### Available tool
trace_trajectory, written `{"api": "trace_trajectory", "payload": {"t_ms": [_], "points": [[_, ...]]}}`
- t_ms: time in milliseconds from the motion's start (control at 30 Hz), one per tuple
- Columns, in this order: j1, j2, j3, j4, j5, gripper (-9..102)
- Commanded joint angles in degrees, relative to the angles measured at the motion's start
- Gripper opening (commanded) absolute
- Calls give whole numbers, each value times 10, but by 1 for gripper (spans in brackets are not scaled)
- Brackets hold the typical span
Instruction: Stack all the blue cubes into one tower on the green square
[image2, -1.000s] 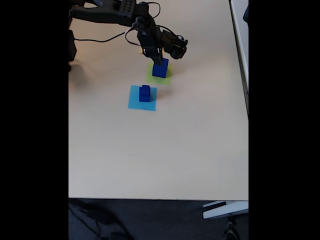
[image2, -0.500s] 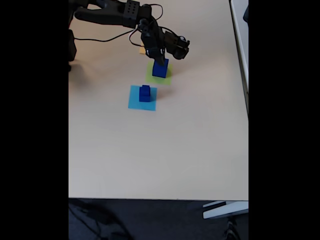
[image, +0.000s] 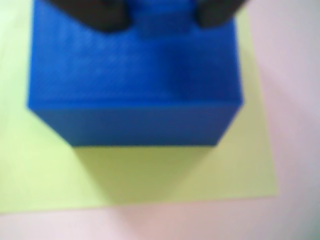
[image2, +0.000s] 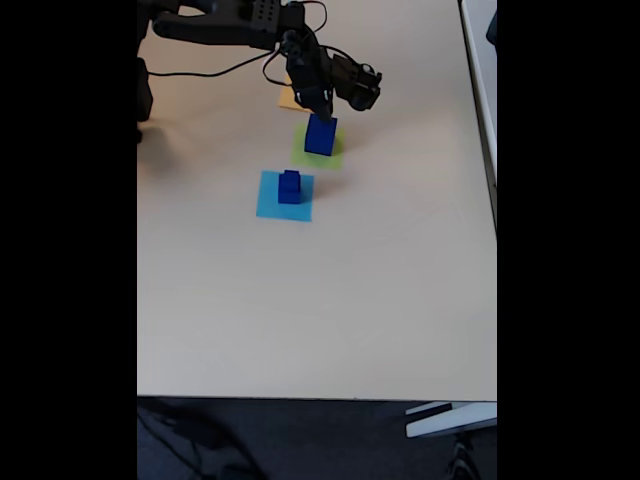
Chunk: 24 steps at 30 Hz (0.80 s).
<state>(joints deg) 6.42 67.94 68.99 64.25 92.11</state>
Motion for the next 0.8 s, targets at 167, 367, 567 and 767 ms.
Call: {"api": "trace_trajectory", "payload": {"t_ms": [167, 367, 567, 767], "points": [[-2, 19, -1, -11, -6, 0], [4, 22, 0, -11, -12, 0], [10, 25, 8, -16, -18, 0], [11, 27, 15, -19, -20, 1]]}}
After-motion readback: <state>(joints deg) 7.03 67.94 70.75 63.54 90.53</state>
